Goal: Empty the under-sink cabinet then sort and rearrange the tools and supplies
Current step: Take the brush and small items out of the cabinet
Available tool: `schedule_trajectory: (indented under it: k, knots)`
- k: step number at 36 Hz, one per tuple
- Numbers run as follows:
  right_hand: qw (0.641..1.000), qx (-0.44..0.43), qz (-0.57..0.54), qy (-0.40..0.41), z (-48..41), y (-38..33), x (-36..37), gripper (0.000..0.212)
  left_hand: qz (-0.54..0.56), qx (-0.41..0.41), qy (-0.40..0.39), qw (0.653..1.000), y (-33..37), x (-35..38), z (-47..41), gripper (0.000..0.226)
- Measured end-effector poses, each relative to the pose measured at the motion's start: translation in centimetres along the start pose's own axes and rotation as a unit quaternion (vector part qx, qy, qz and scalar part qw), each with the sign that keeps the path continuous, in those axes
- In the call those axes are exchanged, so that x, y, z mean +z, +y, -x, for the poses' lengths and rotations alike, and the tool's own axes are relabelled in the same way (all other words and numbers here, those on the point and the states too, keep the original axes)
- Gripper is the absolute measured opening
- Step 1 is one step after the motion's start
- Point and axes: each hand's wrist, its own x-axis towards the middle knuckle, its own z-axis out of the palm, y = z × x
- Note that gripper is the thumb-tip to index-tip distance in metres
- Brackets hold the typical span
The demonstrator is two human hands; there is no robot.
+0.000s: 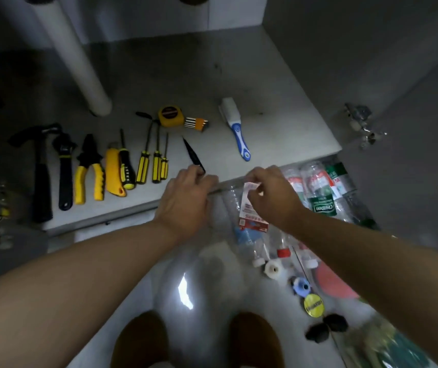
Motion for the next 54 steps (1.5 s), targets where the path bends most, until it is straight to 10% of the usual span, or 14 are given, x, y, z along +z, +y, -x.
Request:
schedule_trajectory:
  k: [14, 24, 31, 39, 48, 54]
  knots:
    - [0.975, 0.041, 0.219, -0.008, -9.7, -2.3, 1.6, 0.039, -0.023, -0.047, 0.043, 0.998, -2.2, 1.8, -2.3, 0.056]
    - [0.990, 0.121, -0.047, -0.052, -7.6, -2.8, 1.2, 0.048, 0.096, -0.074, 0.134, 0.984, -1.1, 0.4, -4.4, 0.029]
    - [0.989, -0.035, -0.118, -0.079, -6.4, -5.4, 0.9, 0.043, 0.558, -0.208, 0.084, 0.799, 1.0, -2.4, -7.2, 0.033]
    - [0.993, -0.047, -0.091, -0.058, -10.2, -7.3, 1.5, 0.017, 0.671, -0.272, 0.182, 0.665, -2.6, -3.9, -8.2, 0.019]
    - [0.978, -0.068, 0.169, -0.103, -17.0, -5.9, 3.1, 0.064, 0.610, -0.278, 0.205, 0.714, -5.6, -3.3, -7.4, 0.025]
    - [0.977, -0.063, 0.189, -0.074, -18.0, -6.9, 5.6, 0.057, 0.610, -0.257, 0.156, 0.733, -6.0, -2.7, -6.5, 0.021]
